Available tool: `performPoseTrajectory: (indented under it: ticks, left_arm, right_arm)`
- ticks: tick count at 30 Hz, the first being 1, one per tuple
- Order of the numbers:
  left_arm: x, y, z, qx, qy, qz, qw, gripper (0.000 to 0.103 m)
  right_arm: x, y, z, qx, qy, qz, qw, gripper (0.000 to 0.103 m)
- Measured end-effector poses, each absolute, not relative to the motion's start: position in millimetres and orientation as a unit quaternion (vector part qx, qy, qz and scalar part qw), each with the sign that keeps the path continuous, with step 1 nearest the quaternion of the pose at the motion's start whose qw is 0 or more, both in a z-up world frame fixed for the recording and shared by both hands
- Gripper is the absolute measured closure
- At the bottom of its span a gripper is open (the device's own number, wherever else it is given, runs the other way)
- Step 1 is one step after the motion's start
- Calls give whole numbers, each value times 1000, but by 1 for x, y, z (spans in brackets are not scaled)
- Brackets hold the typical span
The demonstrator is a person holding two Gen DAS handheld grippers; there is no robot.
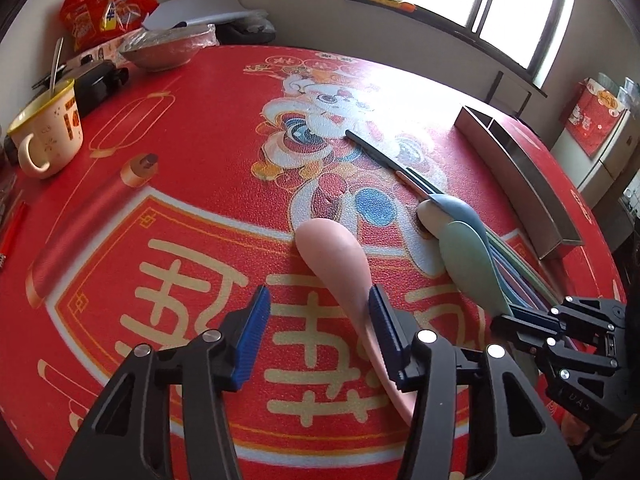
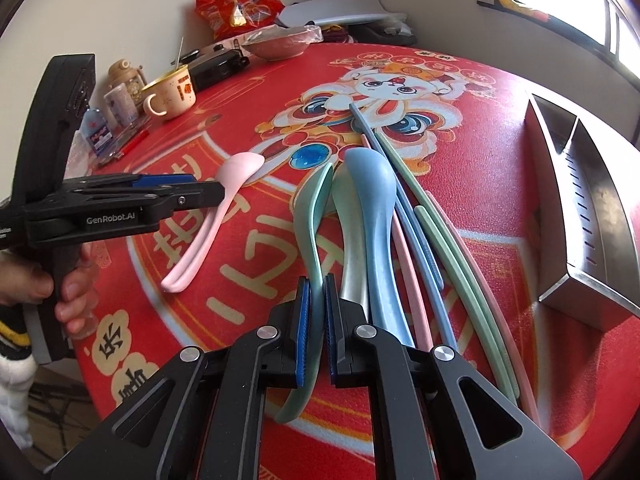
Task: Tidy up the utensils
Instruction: 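Lift the teal spoon with the right tool while the left tool grasps the pink spoon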
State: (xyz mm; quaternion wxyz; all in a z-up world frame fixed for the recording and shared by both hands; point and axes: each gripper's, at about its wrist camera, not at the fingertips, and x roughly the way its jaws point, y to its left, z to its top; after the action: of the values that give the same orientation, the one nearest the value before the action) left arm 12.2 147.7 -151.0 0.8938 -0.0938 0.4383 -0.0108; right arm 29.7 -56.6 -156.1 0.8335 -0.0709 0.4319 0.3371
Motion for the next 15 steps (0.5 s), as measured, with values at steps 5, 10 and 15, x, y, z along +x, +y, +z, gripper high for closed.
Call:
performPoseTrajectory:
  ticks: [5,10,15]
  left_arm:
    - [16,141,-152,-95,438,-16,894,55]
    - [23,132,-152,-82,437,-17,896,56]
    - [25,126,-152,-69,442,-33,894,85]
  right_arm:
    - [32,-59,-157,-61,436,343,830,96]
    - [32,-59,-157,-58,437,344,829,96]
    - [32,-60,-157,-55,437,345,829,96]
